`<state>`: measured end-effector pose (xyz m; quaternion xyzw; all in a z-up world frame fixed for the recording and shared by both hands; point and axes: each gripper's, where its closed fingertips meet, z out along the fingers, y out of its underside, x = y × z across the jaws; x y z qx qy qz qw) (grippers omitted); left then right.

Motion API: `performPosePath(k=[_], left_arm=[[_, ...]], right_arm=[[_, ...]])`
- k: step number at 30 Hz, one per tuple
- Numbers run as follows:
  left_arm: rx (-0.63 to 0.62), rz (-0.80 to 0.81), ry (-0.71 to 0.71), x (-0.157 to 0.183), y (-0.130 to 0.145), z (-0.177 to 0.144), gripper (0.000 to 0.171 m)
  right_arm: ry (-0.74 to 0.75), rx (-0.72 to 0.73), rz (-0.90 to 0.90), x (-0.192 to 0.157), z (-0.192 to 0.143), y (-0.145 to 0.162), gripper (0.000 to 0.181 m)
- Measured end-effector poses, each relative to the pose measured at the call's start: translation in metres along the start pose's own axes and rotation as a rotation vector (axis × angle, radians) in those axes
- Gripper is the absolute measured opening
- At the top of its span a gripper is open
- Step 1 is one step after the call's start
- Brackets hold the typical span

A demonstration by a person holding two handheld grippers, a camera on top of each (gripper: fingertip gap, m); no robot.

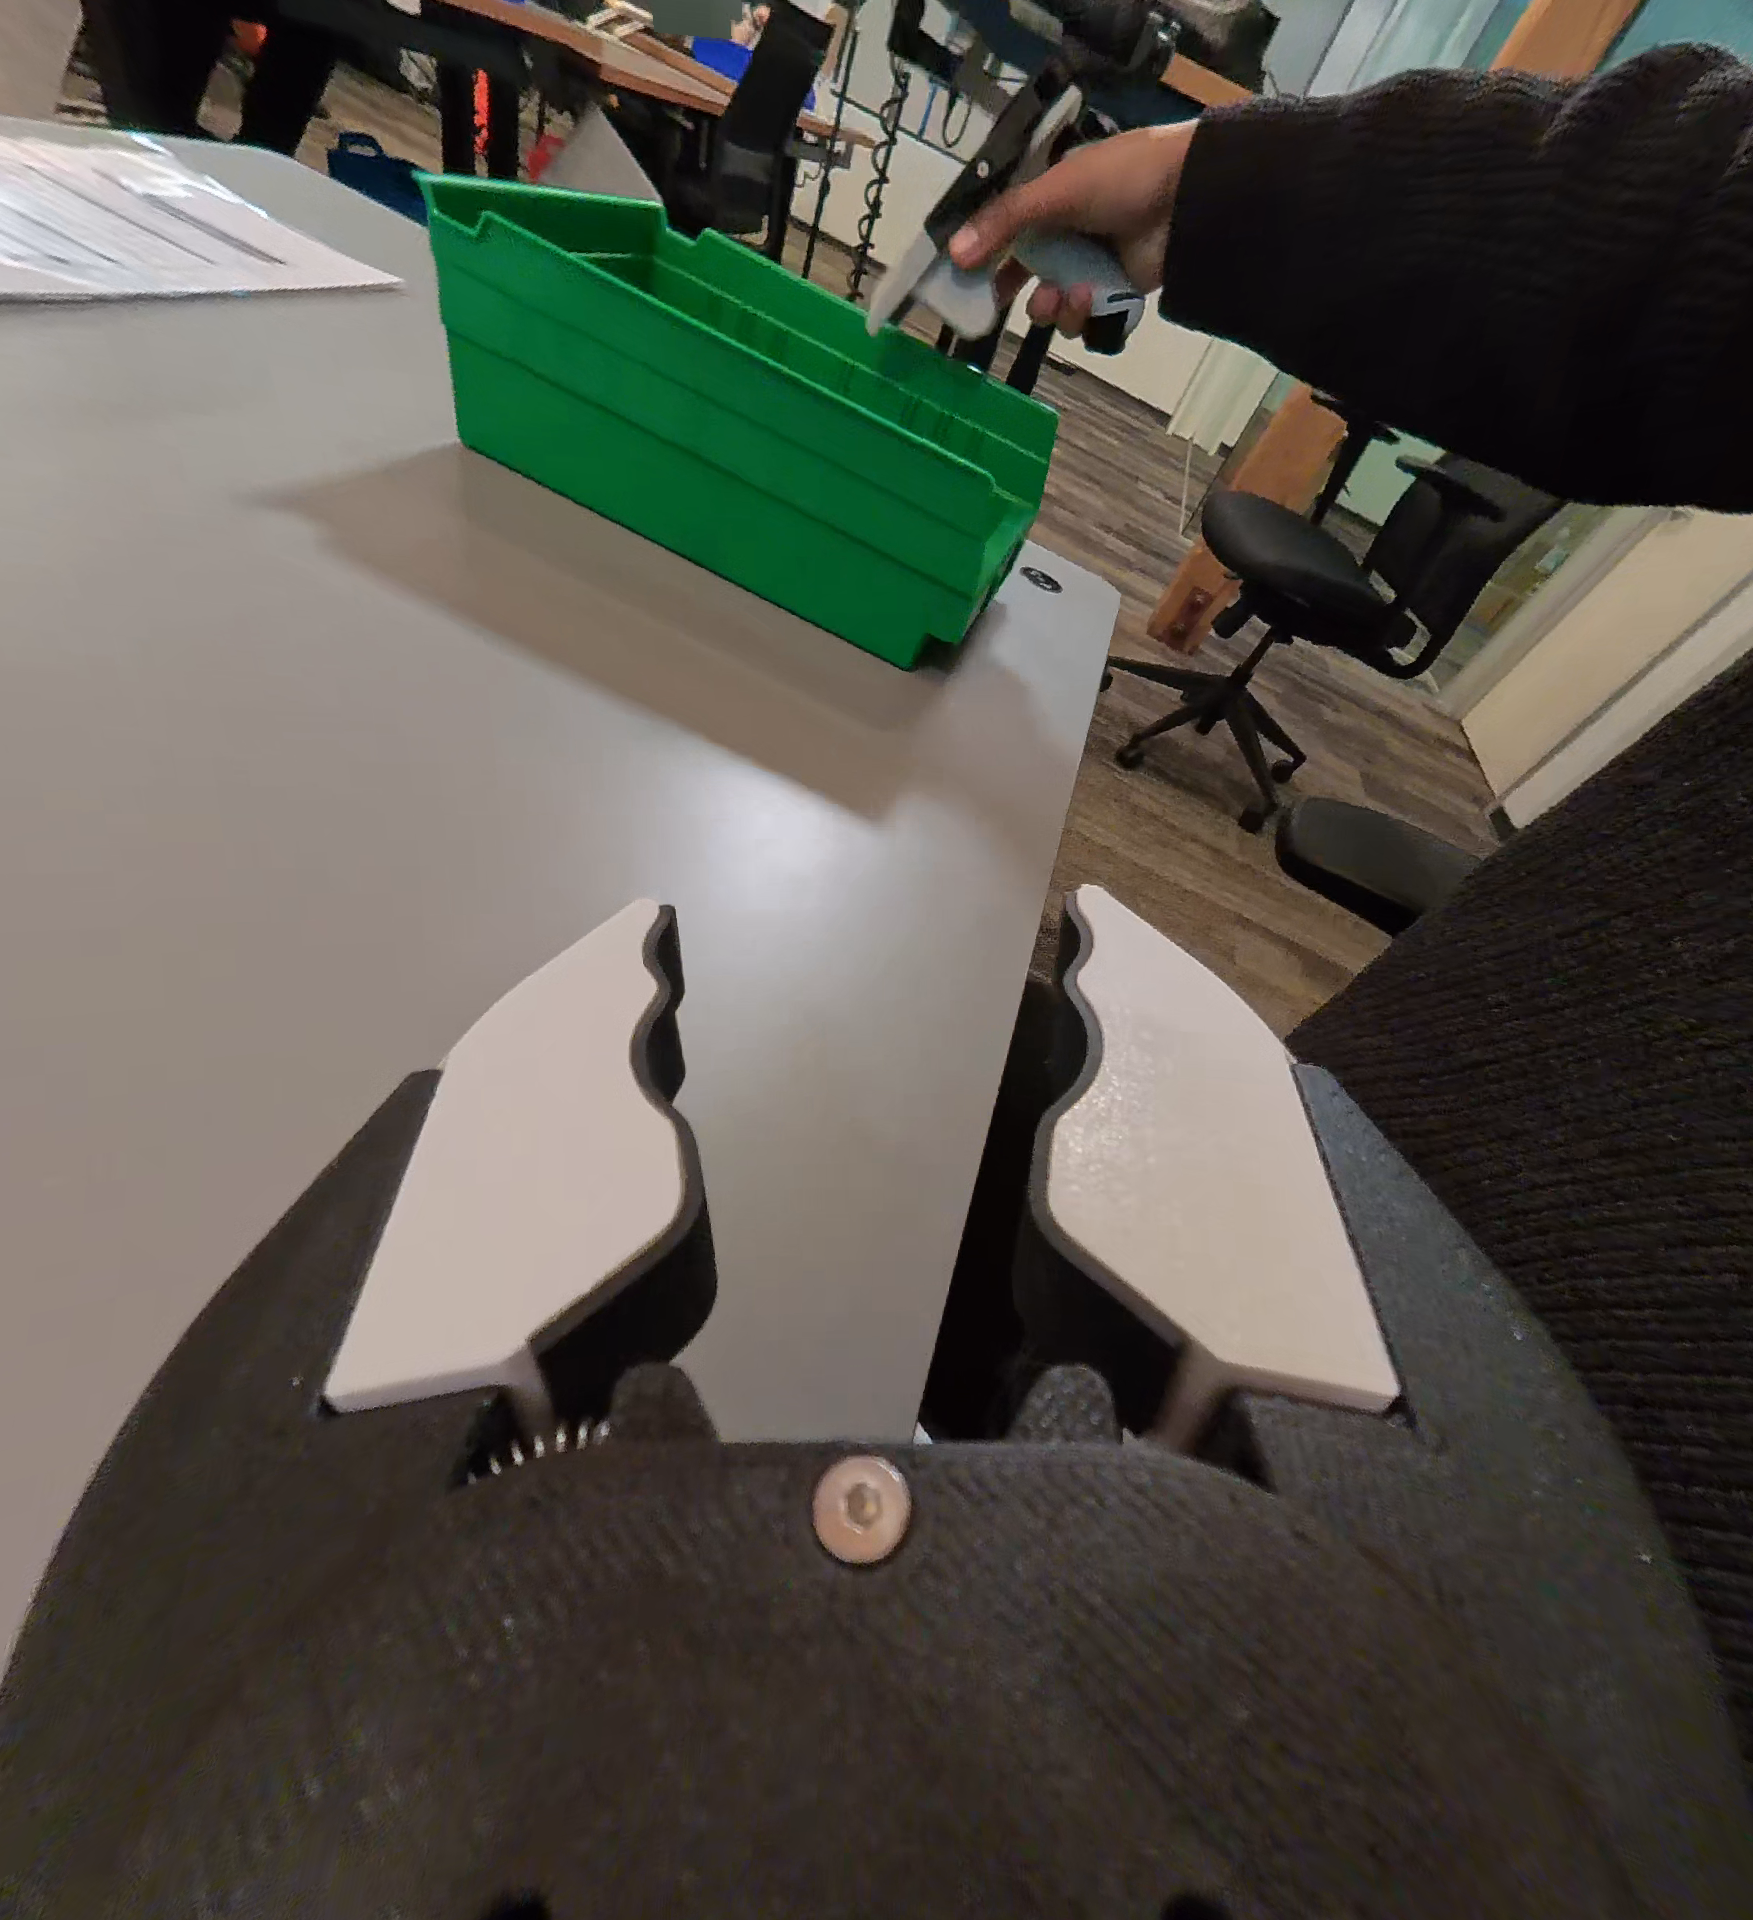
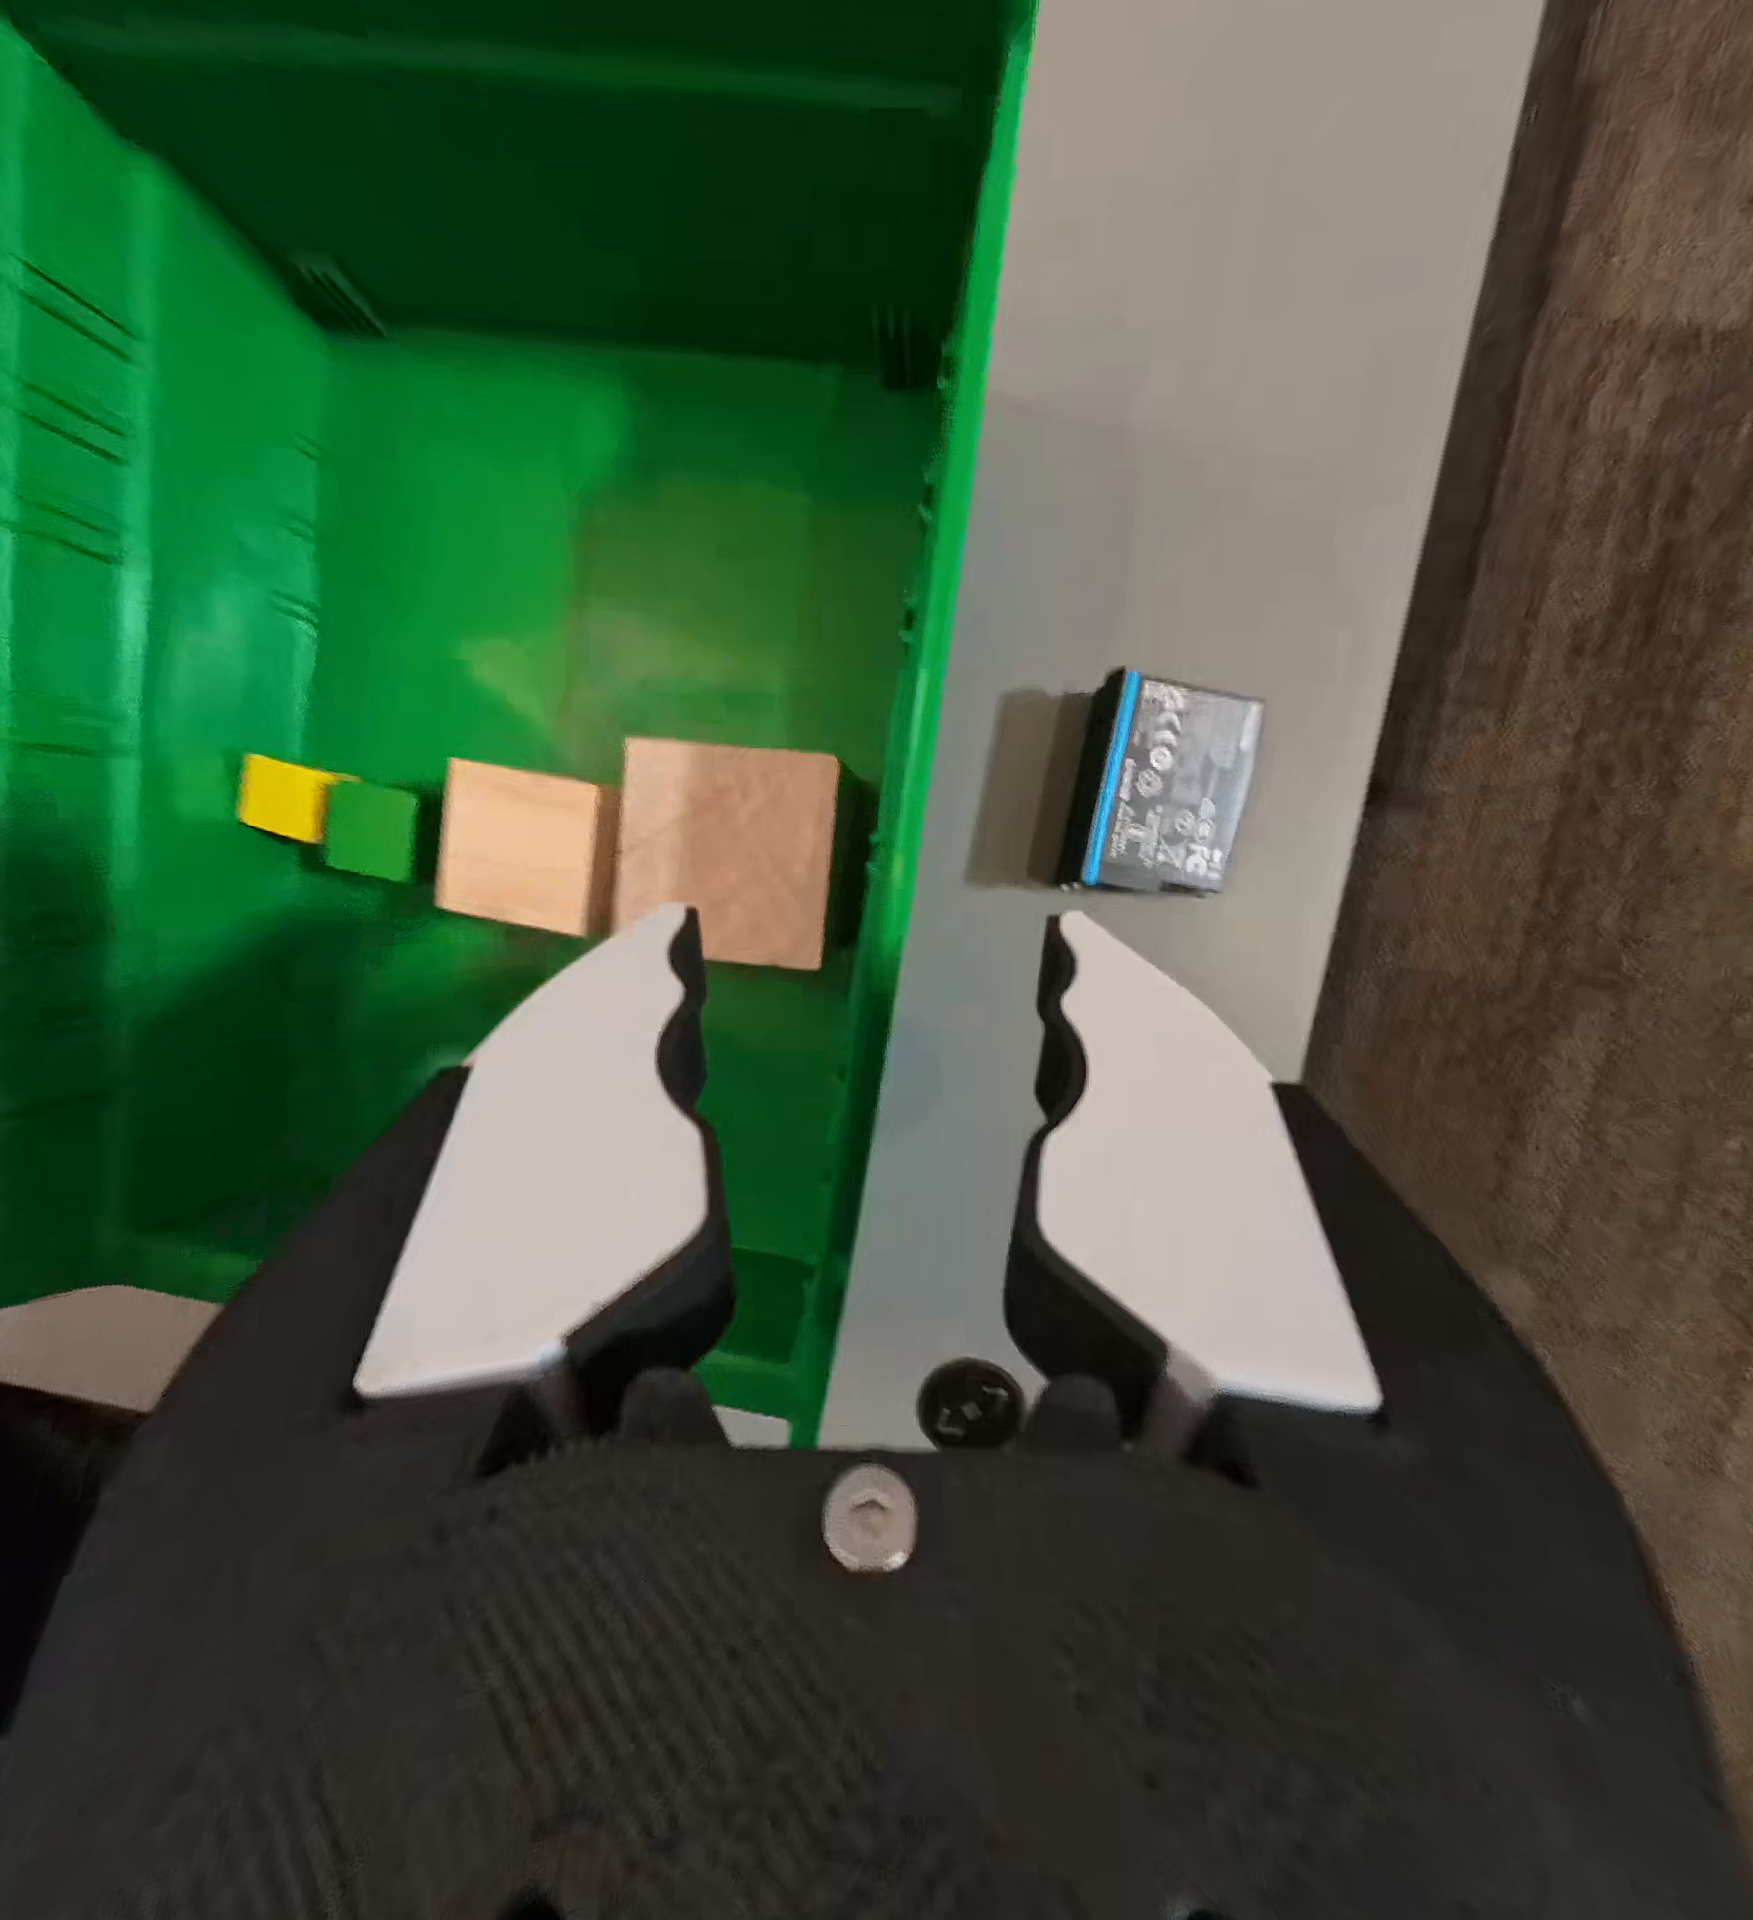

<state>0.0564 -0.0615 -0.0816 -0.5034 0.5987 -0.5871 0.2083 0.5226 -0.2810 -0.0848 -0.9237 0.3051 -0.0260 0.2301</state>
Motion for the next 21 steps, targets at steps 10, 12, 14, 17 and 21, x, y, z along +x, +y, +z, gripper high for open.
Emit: performPosePath(k=[10, 12, 14, 17, 21], left_arm=[[0.117, -0.184, 0.018, -0.017, -0.016, -0.005, 0.068], [0.125, -0.228, 0.029, -0.020, -0.016, -0.007, 0.068], [0.100, -0.260, 0.039, -0.021, -0.012, -0.006, 0.066], [0.055, -0.233, 0.024, -0.022, -0.004, -0.003, 0.066], [0.021, -0.209, 0.045, -0.016, 0.001, 0.003, 0.066]], right_arm=[[0.029, -0.221, -0.005, 0.012, 0.031, 0.026, 0.045], [0.028, -0.247, 0.011, 0.015, 0.035, 0.031, 0.042], [0.013, -0.249, 0.023, 0.015, 0.039, 0.032, 0.041], [-0.006, -0.247, 0.038, 0.013, 0.042, 0.033, 0.035], [-0.102, -0.256, 0.046, 0.000, 0.046, 0.032, 0.006]])
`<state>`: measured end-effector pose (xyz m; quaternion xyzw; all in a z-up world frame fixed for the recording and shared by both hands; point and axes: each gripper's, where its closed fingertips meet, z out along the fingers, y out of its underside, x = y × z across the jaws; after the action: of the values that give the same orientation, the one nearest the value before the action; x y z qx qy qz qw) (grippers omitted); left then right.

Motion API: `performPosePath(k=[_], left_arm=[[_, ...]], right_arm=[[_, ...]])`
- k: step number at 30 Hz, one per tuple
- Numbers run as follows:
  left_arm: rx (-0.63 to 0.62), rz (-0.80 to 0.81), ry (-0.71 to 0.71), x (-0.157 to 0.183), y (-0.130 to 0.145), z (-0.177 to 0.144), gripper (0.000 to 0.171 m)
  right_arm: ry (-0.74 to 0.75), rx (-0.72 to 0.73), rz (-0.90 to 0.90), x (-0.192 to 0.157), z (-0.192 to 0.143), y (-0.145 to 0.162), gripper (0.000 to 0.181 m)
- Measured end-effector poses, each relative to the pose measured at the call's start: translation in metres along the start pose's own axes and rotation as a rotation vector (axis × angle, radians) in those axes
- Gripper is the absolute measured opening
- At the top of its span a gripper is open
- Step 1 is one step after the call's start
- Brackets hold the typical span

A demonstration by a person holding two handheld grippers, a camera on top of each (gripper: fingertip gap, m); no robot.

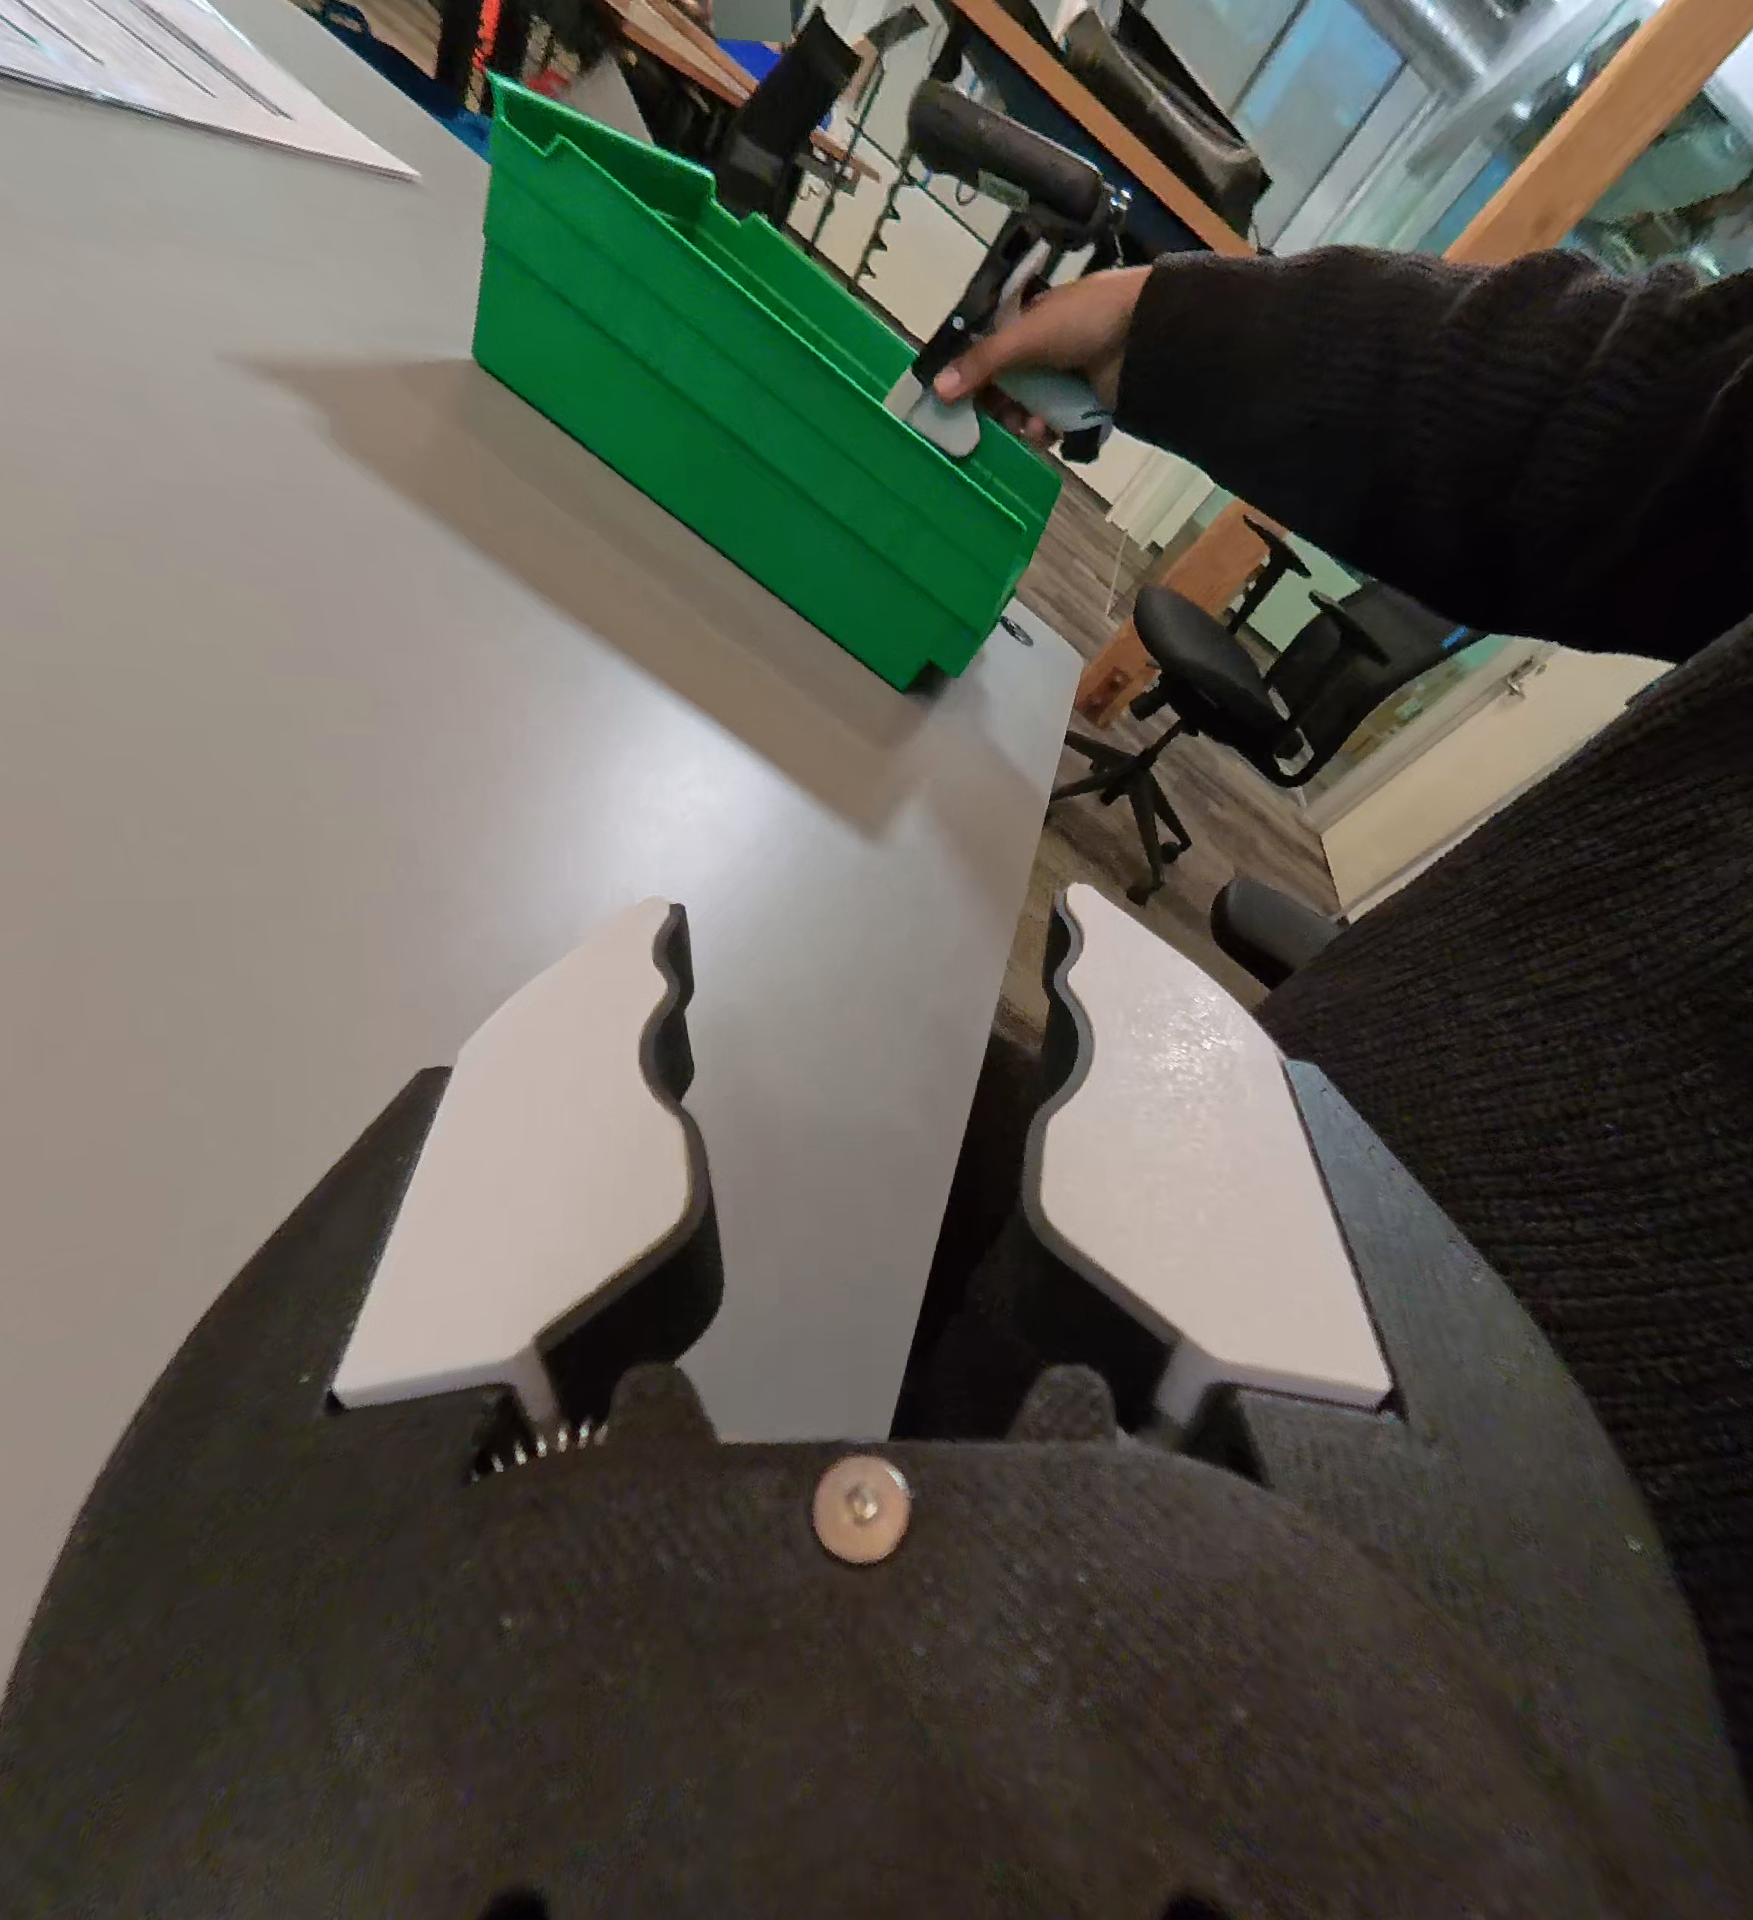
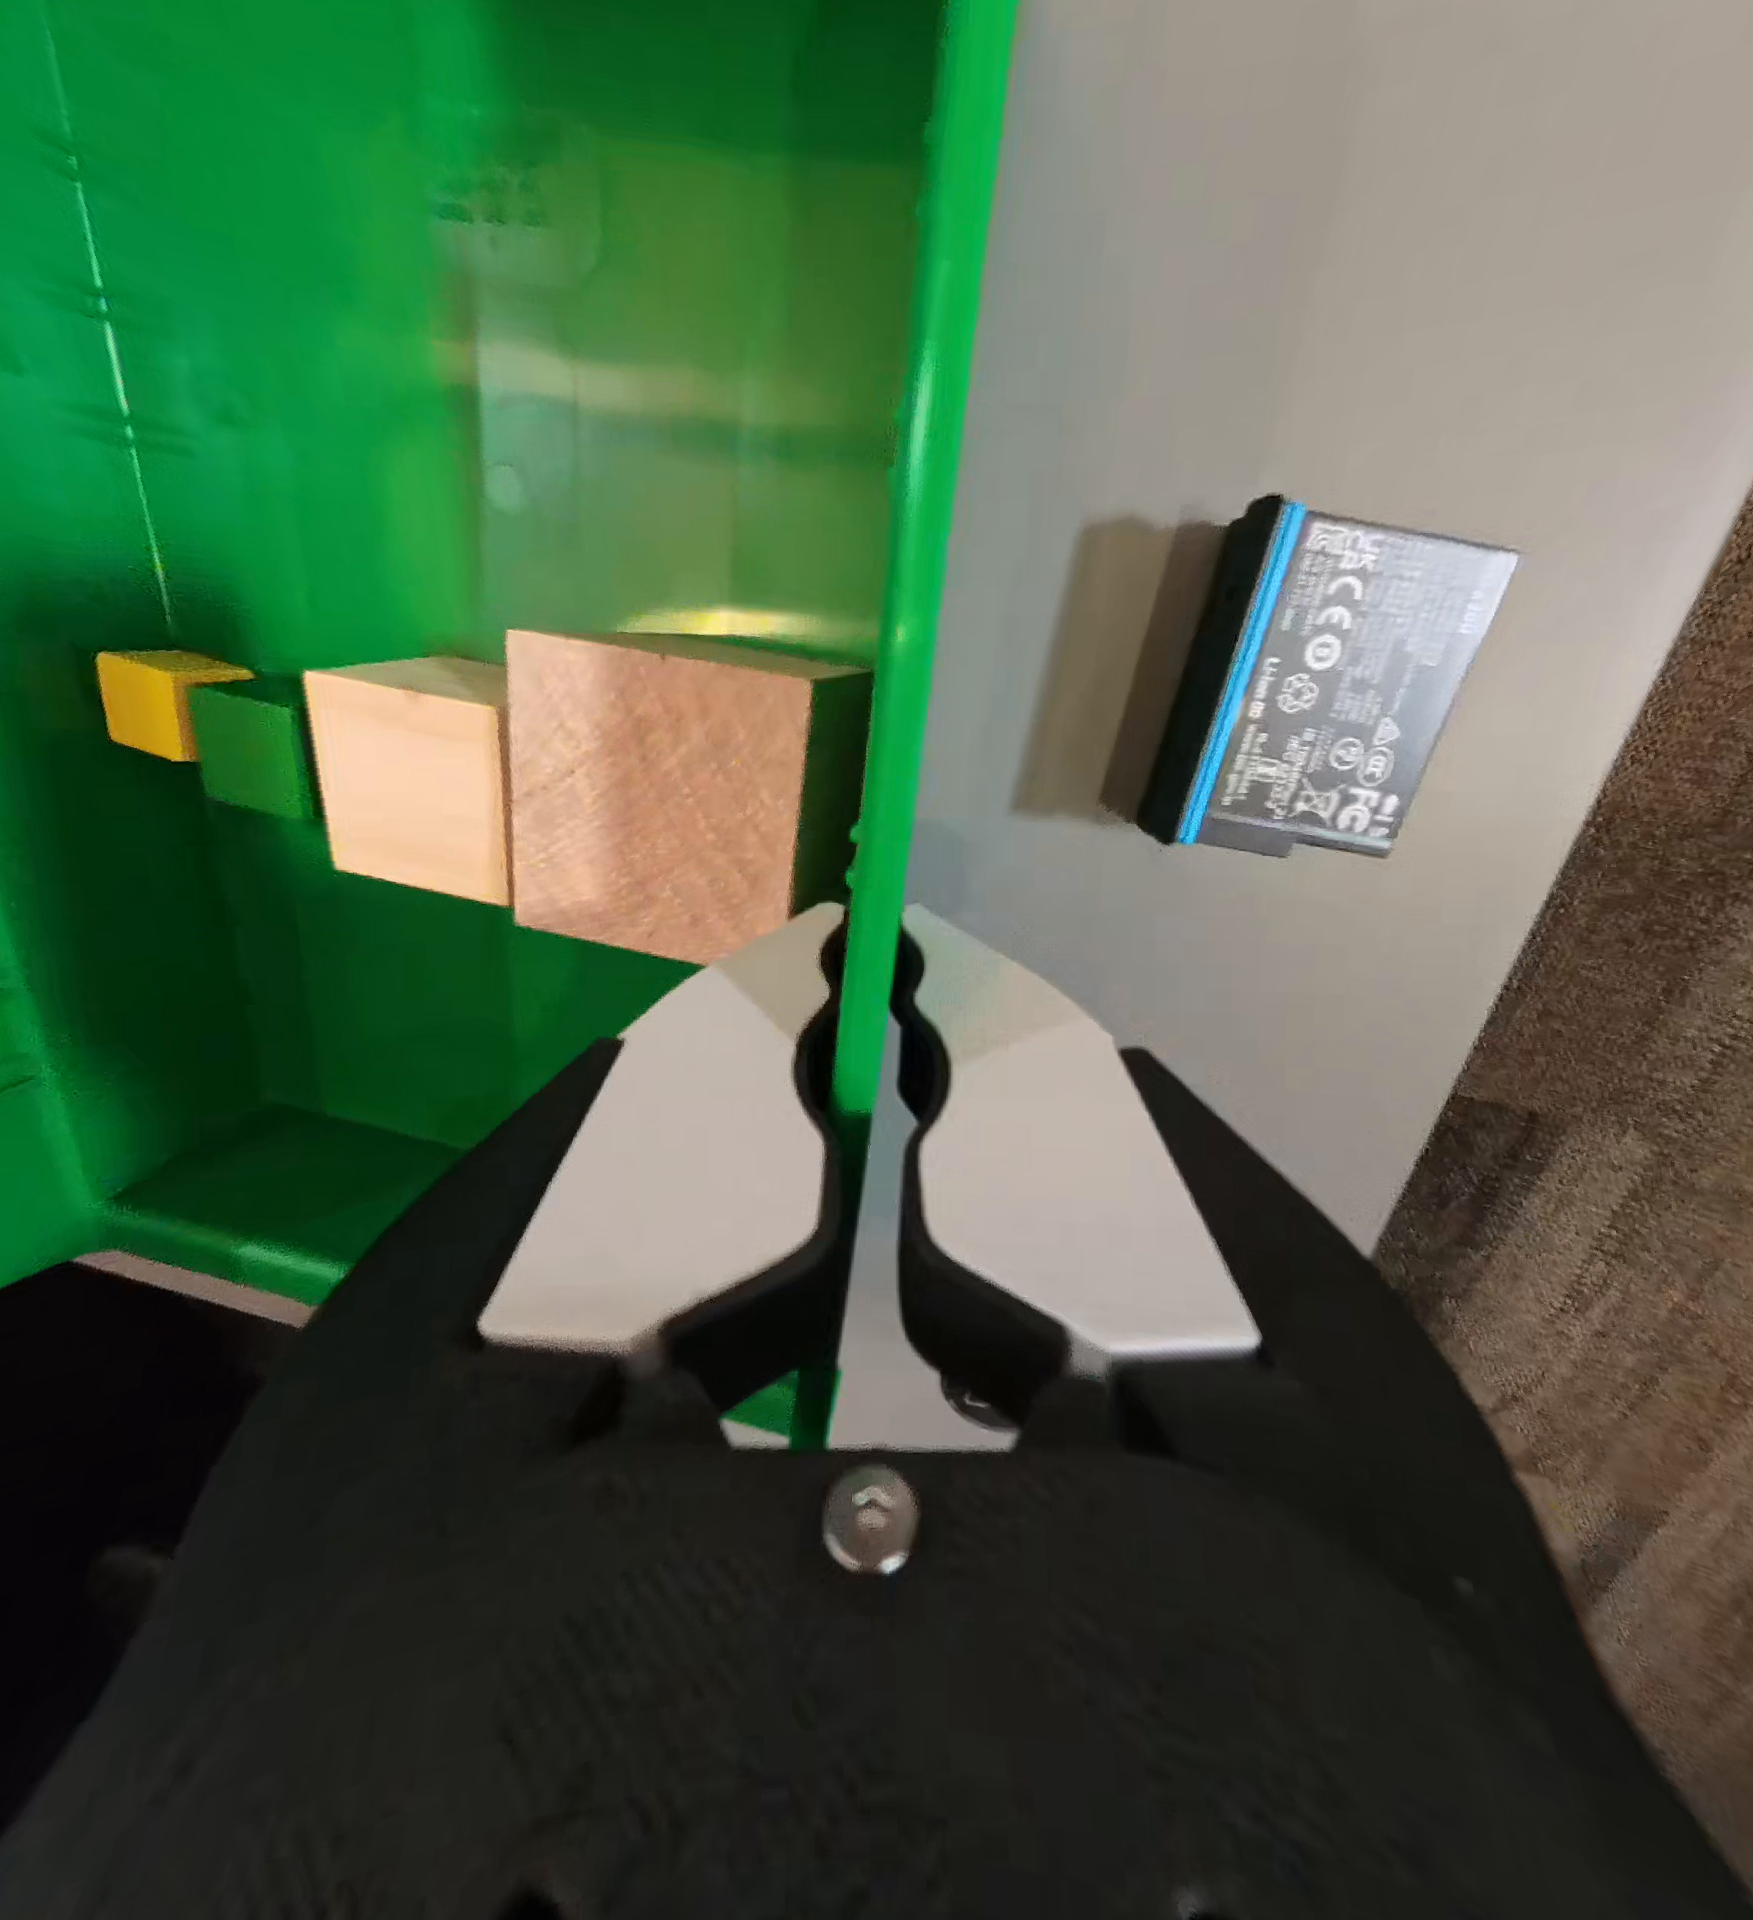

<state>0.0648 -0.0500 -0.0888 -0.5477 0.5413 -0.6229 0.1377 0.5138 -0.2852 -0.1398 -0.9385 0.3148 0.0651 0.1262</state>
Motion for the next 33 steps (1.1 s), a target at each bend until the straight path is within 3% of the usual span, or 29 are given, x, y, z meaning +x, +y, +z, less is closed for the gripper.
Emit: performPosePath(k=[3, 15, 25, 27, 29, 33], left_arm=[[-0.019, -0.014, 0.021, 0.003, 0.004, 0.003, 0.066], [-0.043, -0.035, 0.033, 0.006, 0.007, 0.004, 0.066], [-0.113, 0.048, 0.024, 0.021, 0.017, 0.006, 0.065], [-0.138, 0.060, -0.070, 0.012, 0.020, 0.006, 0.066], [-0.152, 0.039, -0.229, -0.007, 0.022, 0.002, 0.083], [-0.056, -0.018, -0.396, -0.029, 0.003, -0.017, 0.064]], right_arm=[[0.002, 0.003, -0.030, 0.000, 0.000, 0.000, 0.006], [-0.017, 0.106, 0.130, -0.008, -0.005, -0.015, 0.004], [-0.034, 0.116, 0.098, -0.067, -0.009, -0.035, 0.004], [-0.024, 0.107, 0.077, -0.082, -0.005, -0.036, 0.005], [-0.038, 0.089, 0.082, -0.098, 0.002, -0.036, 0.004], [-0.043, 0.078, 0.054, -0.131, 0.015, -0.039, 0.004]])
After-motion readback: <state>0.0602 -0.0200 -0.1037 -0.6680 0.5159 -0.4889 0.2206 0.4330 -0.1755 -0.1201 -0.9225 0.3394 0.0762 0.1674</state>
